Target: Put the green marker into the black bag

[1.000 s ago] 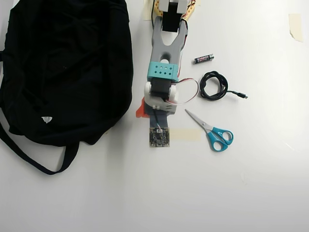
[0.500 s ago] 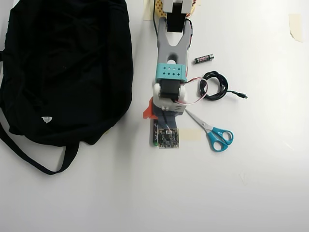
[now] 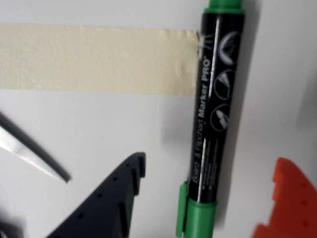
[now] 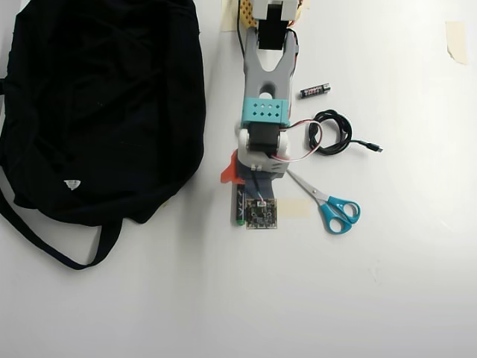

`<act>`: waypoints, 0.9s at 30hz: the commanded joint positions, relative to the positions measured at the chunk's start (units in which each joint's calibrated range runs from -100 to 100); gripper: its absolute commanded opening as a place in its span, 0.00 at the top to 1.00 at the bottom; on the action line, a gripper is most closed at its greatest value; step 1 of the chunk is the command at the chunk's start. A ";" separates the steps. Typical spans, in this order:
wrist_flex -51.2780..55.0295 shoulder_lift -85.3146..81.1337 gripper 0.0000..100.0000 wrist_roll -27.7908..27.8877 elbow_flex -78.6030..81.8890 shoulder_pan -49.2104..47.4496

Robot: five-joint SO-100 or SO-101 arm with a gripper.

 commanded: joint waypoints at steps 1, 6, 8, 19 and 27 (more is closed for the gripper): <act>-0.74 0.02 0.66 -0.38 -1.48 0.26; -1.17 2.68 0.66 -0.38 -2.02 0.63; -1.34 2.68 0.67 -0.38 -2.47 0.71; -1.34 3.01 0.67 -0.38 -2.65 3.18; -1.34 5.00 0.67 -0.38 -3.82 3.85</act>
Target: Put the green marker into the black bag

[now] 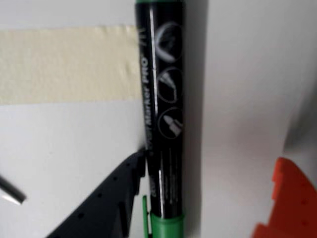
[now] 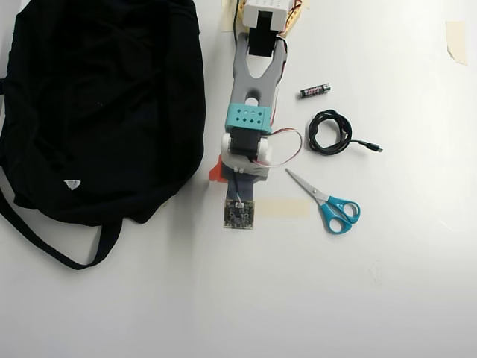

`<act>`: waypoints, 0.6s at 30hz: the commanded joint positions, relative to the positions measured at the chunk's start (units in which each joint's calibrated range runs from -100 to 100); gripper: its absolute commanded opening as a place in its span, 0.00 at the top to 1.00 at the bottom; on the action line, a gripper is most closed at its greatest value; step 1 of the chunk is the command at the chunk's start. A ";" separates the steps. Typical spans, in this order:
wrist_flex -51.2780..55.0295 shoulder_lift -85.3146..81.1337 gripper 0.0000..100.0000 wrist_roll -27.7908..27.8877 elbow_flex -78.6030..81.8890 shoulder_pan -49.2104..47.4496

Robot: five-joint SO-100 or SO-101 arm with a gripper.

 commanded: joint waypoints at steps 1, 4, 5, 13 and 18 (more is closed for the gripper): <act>-0.57 -0.06 0.67 -0.09 -1.62 0.10; -0.65 -0.06 0.67 -0.09 -1.62 -0.27; -0.65 -0.06 0.67 -0.09 -1.62 -0.35; -0.65 -0.06 0.67 -0.09 -1.62 -1.77; -0.65 -0.06 0.70 -0.14 -1.62 -2.22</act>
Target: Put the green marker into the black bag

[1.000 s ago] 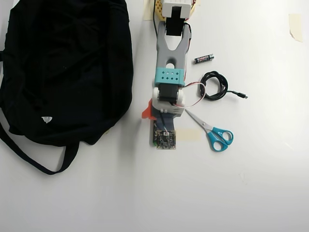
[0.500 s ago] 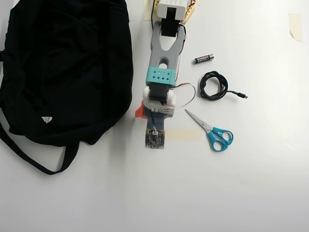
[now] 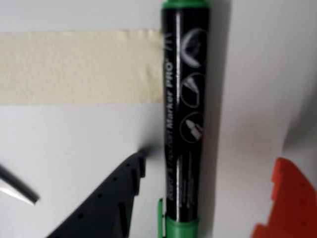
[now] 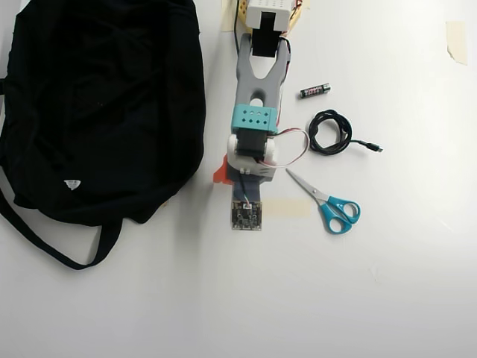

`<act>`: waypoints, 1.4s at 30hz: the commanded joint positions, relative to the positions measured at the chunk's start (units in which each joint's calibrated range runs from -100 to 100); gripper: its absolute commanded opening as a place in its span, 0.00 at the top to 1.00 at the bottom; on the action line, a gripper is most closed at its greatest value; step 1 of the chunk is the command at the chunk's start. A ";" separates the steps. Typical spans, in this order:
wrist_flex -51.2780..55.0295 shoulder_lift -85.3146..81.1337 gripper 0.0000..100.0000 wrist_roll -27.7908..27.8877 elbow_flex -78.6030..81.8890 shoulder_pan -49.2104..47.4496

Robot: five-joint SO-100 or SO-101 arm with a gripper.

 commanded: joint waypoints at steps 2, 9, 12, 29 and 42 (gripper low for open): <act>-0.57 -0.23 0.73 -0.14 -1.30 -0.82; -0.22 -0.23 0.76 -0.14 -0.85 -1.27; 0.03 -0.23 0.80 -0.14 -0.67 -1.27; 0.12 0.43 0.93 -0.77 -0.67 -1.57; 0.21 0.68 0.98 -0.88 -0.85 -1.64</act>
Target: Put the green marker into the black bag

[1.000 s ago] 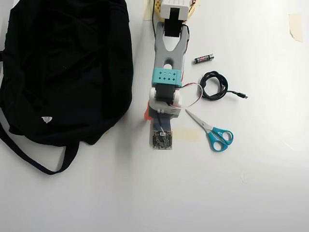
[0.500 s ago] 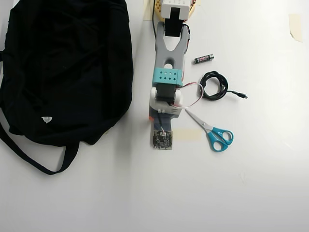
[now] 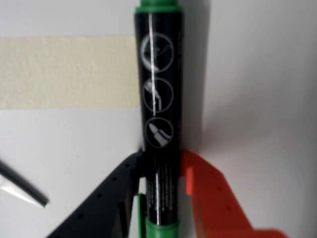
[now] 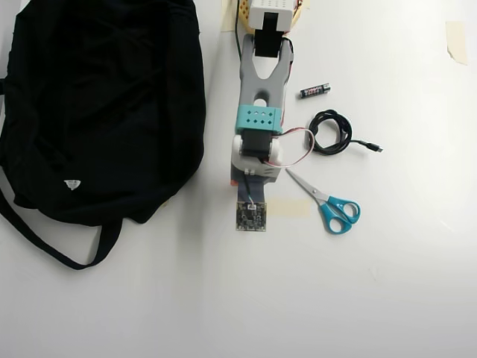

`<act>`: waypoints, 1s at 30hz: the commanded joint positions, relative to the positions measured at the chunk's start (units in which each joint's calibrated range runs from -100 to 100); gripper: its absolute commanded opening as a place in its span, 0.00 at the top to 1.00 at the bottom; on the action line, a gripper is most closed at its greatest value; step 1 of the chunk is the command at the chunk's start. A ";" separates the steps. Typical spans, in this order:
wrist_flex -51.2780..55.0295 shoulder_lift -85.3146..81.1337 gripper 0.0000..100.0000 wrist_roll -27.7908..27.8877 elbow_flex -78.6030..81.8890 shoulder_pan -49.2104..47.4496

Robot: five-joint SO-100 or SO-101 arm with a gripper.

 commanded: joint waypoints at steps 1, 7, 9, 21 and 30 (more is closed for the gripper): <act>0.29 0.10 0.98 -0.50 -0.70 -0.69; 1.84 -0.31 0.98 -0.71 -1.15 -0.69; 2.27 -1.06 0.98 -0.71 -1.24 -0.69; 12.27 -1.14 0.98 -0.87 -15.88 -1.14; 16.66 -1.14 0.98 -0.92 -22.53 -2.26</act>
